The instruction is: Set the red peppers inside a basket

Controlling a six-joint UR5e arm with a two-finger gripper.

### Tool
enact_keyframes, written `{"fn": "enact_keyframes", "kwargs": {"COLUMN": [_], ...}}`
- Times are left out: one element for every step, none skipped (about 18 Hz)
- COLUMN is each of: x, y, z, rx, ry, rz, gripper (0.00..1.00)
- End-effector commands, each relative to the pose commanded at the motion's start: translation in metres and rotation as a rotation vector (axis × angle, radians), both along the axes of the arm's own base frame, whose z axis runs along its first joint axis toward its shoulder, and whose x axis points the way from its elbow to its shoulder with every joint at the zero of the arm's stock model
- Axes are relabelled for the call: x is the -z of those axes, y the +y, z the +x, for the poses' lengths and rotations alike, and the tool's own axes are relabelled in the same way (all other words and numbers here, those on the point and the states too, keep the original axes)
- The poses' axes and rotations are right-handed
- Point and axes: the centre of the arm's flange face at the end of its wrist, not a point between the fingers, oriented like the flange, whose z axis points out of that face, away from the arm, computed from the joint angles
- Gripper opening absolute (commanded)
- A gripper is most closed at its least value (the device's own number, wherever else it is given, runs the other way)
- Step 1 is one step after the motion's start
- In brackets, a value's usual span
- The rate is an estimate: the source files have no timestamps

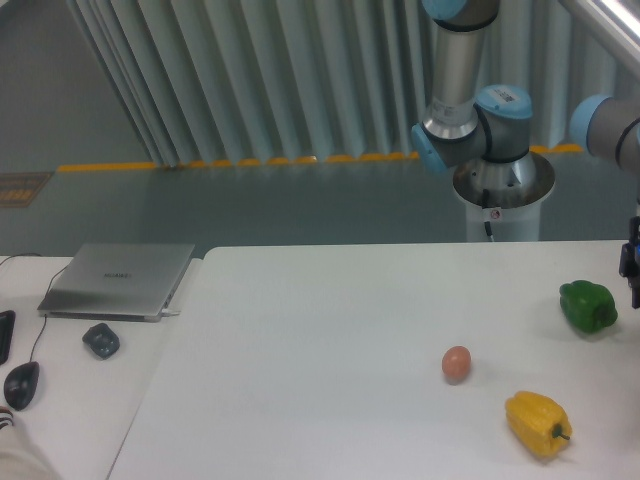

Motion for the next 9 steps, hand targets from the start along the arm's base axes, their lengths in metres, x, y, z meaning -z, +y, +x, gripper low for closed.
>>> {"fn": "enact_keyframes", "kwargs": {"x": [-0.004, -0.007, -0.016, -0.017, -0.014, -0.013, -0.014, -0.013, -0.011], "y": [0.0, 0.002, 0.005, 0.007, 0.007, 0.008, 0.008, 0.008, 0.007], "z": [-0.001, 0.002, 0.002, 0.0, -0.001, -0.001, -0.002, -0.001, -0.001], "rx": [0.003, 0.012, 0.025, 0.028, 0.028, 0.028, 0.028, 0.028, 0.028], "ry": [0.0, -0.011, -0.022, -0.035, -0.047, -0.05, -0.05, -0.057, -0.062], "rz": [0.0, -0.008, -0.013, -0.021, -0.028, -0.029, -0.029, -0.033, -0.036], "gripper": [1.0, 1.0, 1.0, 1.0, 1.0, 1.0, 1.0, 1.0, 1.0]}}
